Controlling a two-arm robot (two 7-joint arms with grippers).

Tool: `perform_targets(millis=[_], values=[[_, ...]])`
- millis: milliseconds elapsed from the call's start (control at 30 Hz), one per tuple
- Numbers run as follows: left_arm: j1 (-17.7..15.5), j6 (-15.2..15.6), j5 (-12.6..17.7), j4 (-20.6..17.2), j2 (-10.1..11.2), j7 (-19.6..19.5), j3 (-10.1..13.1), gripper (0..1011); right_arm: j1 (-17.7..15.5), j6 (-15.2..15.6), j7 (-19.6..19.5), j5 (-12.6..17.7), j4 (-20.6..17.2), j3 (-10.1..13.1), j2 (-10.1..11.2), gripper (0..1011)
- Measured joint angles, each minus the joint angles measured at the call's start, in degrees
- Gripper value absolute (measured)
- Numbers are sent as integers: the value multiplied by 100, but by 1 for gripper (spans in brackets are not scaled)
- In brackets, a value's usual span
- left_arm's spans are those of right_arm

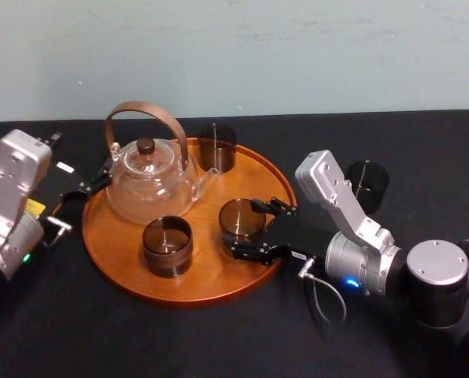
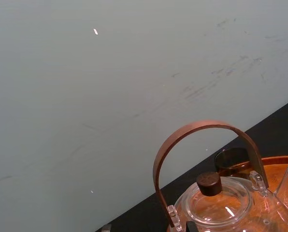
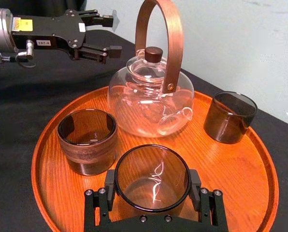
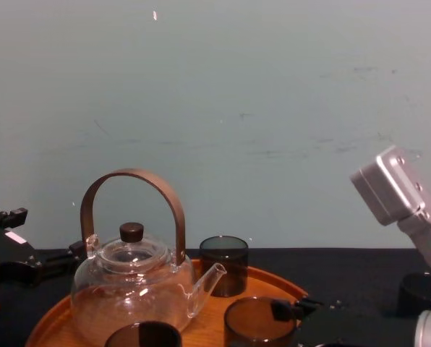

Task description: Pick up the glass from the table and place it on the tray.

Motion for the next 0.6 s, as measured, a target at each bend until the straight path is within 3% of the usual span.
perform_targets(millis=[600], values=[[0,0,0,0,0,0,0,1001,8,-8,-22,-33,35,-20,-12,903]])
